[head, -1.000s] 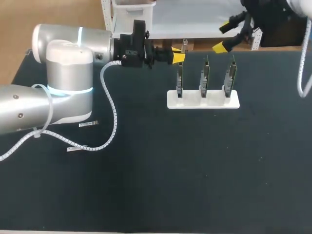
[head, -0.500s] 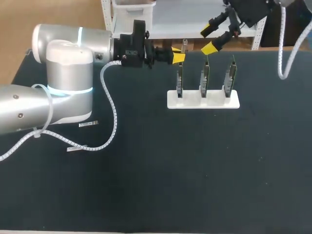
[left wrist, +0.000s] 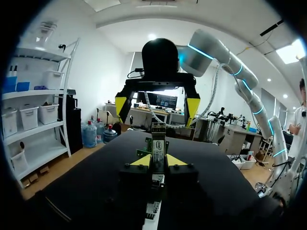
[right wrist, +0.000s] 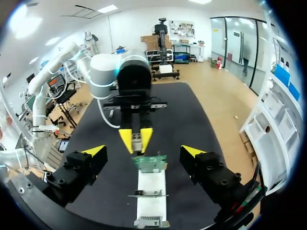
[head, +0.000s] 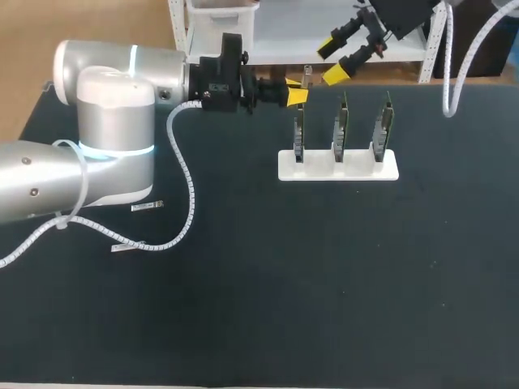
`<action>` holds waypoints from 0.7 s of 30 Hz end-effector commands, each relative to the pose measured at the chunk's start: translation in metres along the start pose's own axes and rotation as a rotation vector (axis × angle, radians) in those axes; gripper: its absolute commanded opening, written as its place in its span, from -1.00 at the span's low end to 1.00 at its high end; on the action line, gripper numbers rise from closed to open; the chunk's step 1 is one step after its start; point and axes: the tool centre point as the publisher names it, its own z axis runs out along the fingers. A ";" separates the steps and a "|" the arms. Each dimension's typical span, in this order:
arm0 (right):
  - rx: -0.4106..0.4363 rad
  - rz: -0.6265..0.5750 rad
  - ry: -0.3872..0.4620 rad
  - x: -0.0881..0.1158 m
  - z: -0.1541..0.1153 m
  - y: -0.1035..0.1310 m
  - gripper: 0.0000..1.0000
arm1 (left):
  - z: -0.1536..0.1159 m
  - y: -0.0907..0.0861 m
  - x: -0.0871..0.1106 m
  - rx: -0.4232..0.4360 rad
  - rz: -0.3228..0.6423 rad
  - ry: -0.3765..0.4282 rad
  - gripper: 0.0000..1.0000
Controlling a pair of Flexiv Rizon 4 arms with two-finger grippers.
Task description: Pick up the optical module with the left hand, and insert it into the network port with the right hand.
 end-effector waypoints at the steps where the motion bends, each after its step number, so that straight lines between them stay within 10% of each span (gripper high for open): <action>1: 0.089 0.001 -0.009 0.001 0.006 0.011 1.00 | 0.000 -0.002 0.000 -0.006 0.001 -0.002 -1.00; 21: -0.012 0.013 -0.049 -0.011 0.018 0.007 1.00 | 0.000 -0.002 0.000 -0.006 0.001 -0.002 -1.00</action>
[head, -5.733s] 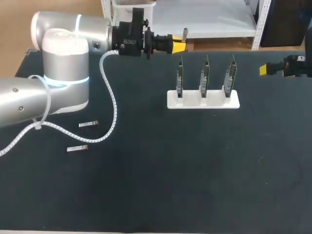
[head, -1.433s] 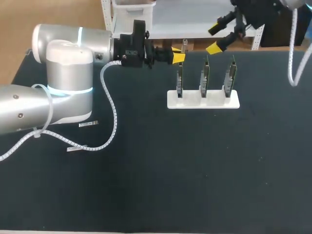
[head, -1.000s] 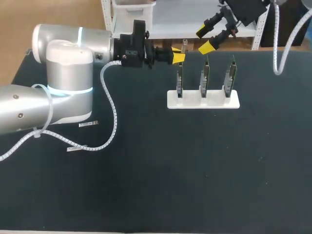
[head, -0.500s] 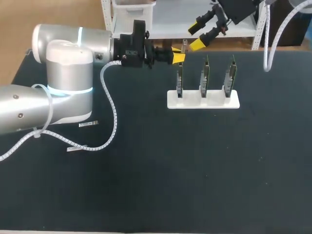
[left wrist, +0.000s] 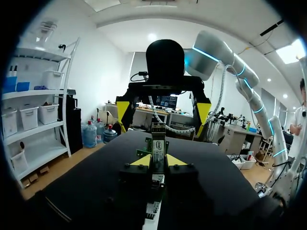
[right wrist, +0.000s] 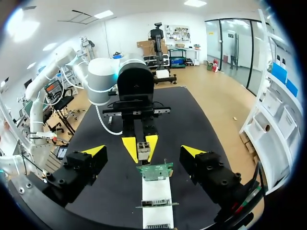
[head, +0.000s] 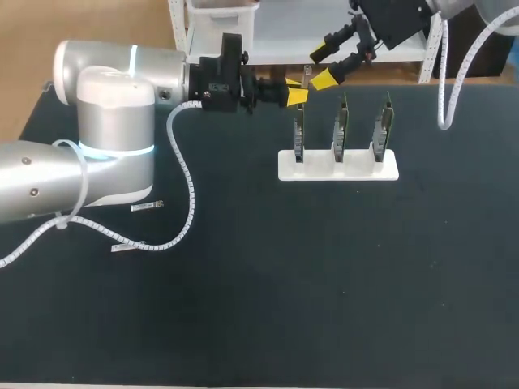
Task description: Pick up the optical module with the left hand, and insert it into the network port with the right hand.
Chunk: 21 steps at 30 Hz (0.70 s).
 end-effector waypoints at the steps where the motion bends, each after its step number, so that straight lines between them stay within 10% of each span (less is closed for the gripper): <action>1: -0.022 -0.013 0.007 -0.006 0.004 -0.006 1.00 | 0.000 -0.002 0.000 -0.006 0.001 -0.002 -1.00; 21: -0.031 -0.016 0.014 -0.007 0.011 -0.001 1.00 | 0.000 -0.002 0.000 -0.006 0.001 -0.002 -1.00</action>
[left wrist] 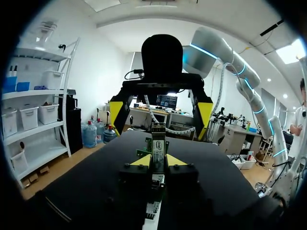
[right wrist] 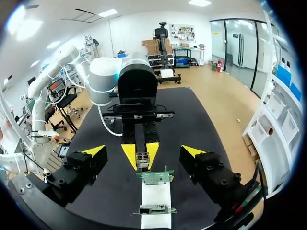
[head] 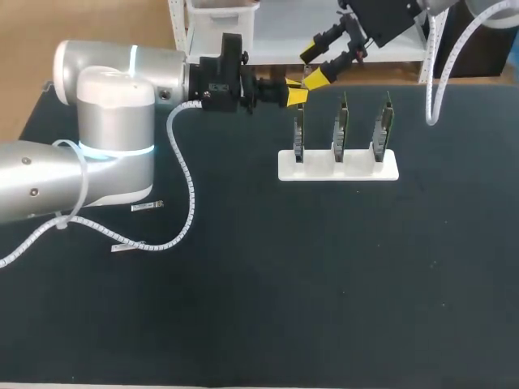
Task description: Pick up the optical module with the left hand, and insert it into the network port with the right hand.
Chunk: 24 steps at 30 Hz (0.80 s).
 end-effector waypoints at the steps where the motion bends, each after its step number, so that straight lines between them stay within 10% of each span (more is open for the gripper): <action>1: 0.002 0.002 0.003 0.000 0.001 0.001 1.00 | 0.000 -0.002 0.000 -0.006 0.001 -0.002 -1.00; 10: 0.005 0.006 0.002 0.002 0.001 0.000 1.00 | 0.000 -0.002 0.000 -0.006 0.001 -0.002 -1.00; 11: 0.006 0.007 0.001 0.002 0.001 0.000 0.76 | 0.000 -0.002 0.000 -0.006 0.001 -0.002 -1.00; 12: 0.006 0.007 0.000 0.003 0.001 0.000 -0.91 | 0.000 -0.002 0.000 -0.006 0.001 -0.002 -1.00; 13: 0.010 0.006 0.000 0.003 0.001 0.001 -1.00 | 0.000 -0.002 0.000 -0.006 0.001 -0.002 -1.00; 24: 0.029 0.017 -0.001 0.005 0.000 0.003 -1.00 | 0.000 -0.002 0.000 -0.006 0.001 -0.002 -1.00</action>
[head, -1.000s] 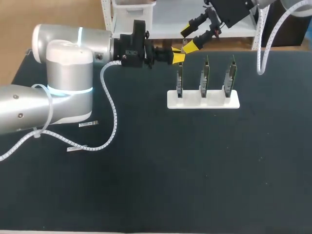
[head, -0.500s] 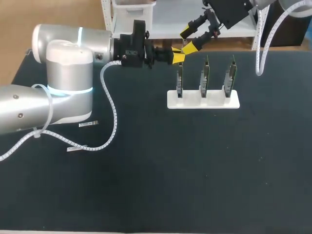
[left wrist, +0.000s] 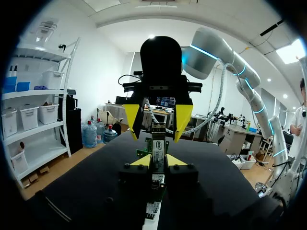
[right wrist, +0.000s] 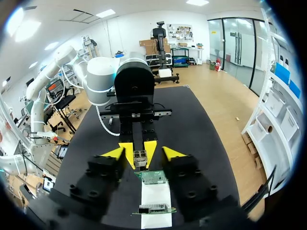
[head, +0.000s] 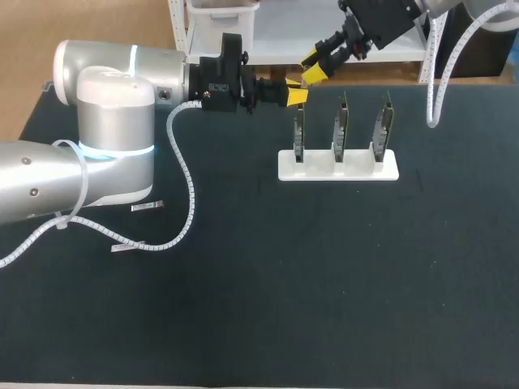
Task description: Pick up the optical module with the left hand, and insert it into the network port with the right hand.
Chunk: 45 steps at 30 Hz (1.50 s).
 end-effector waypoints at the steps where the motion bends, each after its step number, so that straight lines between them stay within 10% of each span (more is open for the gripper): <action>1: 0.019 0.004 0.000 0.002 -0.001 0.006 -1.00 | 0.000 -0.002 0.000 -0.006 0.001 -0.002 -1.00; 13: 0.040 0.018 -0.007 0.004 -0.002 0.007 -1.00 | 0.000 -0.002 0.000 -0.006 0.001 -0.002 -1.00; 14: 0.040 0.018 -0.007 0.004 -0.002 0.007 -1.00 | 0.000 -0.002 0.000 -0.006 0.001 -0.002 -0.77; 15: 0.040 0.017 -0.008 0.004 -0.002 0.007 -1.00 | 0.000 -0.002 0.000 -0.006 0.001 -0.002 0.43; 16: 0.041 0.017 -0.007 0.004 -0.002 0.007 -1.00 | 0.000 -0.002 0.000 -0.006 0.001 -0.002 1.00; 45: 0.041 0.004 0.003 0.002 -0.003 0.007 -1.00 | -0.018 -0.006 0.013 -0.011 0.031 0.169 1.00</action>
